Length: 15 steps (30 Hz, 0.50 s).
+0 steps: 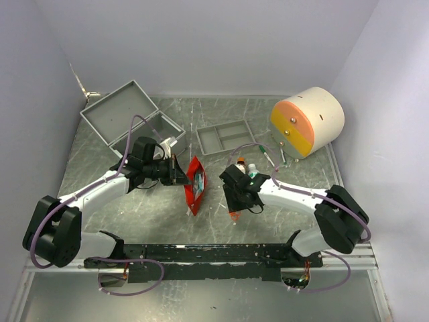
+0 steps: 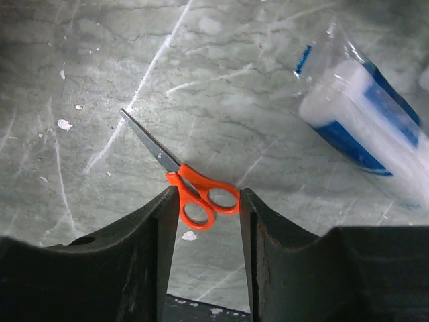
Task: Organize the medicine kit
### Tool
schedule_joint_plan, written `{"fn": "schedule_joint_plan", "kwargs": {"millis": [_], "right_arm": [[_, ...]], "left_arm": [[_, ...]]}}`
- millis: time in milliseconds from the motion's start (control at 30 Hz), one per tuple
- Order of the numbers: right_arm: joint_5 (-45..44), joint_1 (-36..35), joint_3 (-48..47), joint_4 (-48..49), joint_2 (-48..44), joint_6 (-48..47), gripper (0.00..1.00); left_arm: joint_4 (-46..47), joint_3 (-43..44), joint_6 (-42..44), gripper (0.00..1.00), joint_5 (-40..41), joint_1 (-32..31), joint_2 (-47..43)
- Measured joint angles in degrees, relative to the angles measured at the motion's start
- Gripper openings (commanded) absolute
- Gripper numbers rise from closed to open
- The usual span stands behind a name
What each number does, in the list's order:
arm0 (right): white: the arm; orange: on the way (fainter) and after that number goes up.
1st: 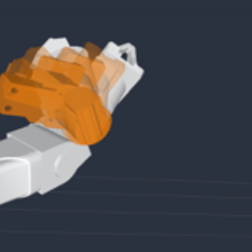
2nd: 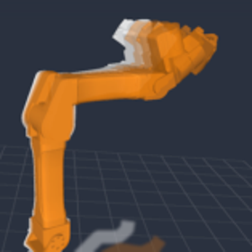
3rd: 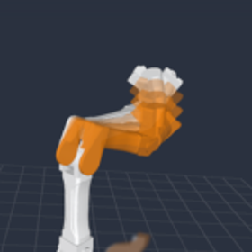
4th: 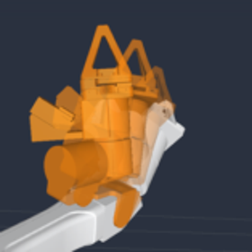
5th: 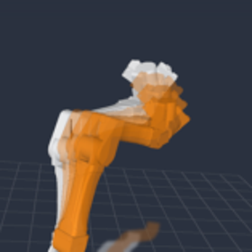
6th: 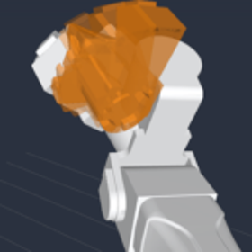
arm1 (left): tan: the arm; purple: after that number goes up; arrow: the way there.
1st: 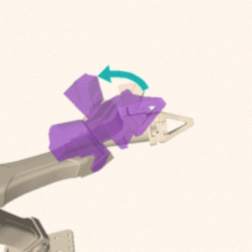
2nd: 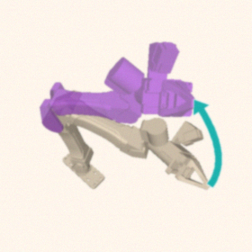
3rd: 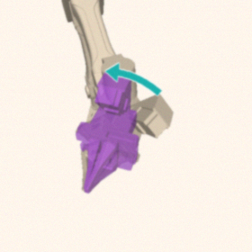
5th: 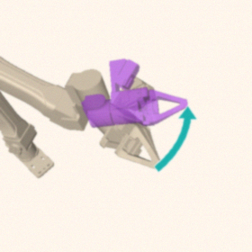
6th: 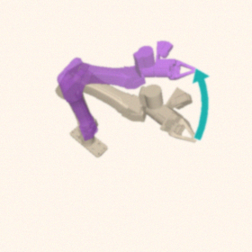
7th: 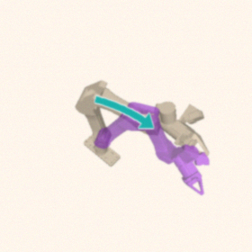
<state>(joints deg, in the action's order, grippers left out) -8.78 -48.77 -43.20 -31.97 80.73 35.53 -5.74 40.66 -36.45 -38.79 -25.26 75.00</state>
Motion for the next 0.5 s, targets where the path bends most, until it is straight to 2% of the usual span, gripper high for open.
{"fn": "schedule_joint_plan", "kwargs": {"millis": [300, 500], "right_arm": [[8.41, 1.49, 0.57, 3.93, 2.78, -6.64, 0.43], [13.44, 1.57, 1.29, 4.09, 2.12, -6.84, 0.43]], "left_arm": [[0.04, 0.0, 0.02, 0.07, 0.0, 0.0, 0.0], [0.17, 0.0, 0.0, 0.07, 0.0, 0.0, 0.0]]}}
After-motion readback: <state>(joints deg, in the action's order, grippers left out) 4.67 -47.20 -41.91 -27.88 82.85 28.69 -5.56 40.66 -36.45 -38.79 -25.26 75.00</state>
